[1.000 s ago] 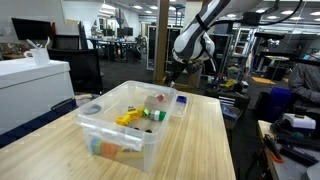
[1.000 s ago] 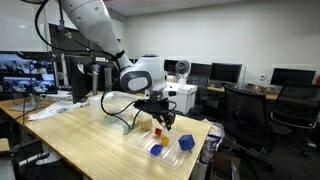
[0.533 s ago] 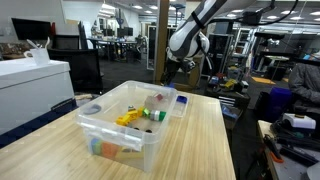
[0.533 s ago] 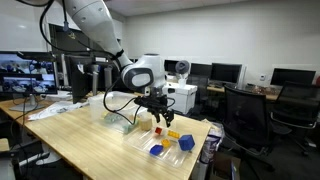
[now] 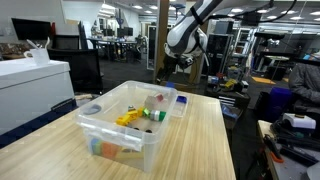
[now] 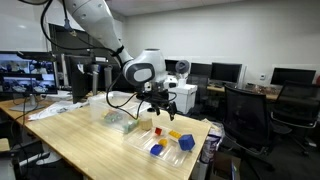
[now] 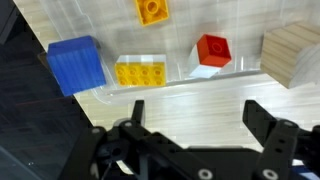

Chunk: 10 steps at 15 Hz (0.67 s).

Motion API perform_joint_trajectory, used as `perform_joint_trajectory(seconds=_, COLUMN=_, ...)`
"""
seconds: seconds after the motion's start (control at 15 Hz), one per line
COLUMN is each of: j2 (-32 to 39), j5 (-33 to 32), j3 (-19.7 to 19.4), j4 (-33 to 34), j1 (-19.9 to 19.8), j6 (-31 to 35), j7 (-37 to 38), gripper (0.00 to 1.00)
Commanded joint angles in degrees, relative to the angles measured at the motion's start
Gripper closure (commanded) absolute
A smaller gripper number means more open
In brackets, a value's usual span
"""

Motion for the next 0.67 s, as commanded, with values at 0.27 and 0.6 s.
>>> perform_joint_trajectory(seconds=0.27, j2=-9.5, j5=1.3, j3=6.4, j4=-3.7, j1=0.6, j6=4.5, j7=-2.3, gripper=0.00)
perform_joint_trajectory(seconds=0.6, j2=-11.9, j5=1.9, j3=11.5, j4=-7.5, j1=2.0, j6=5.9, j7=-7.3, gripper=0.00)
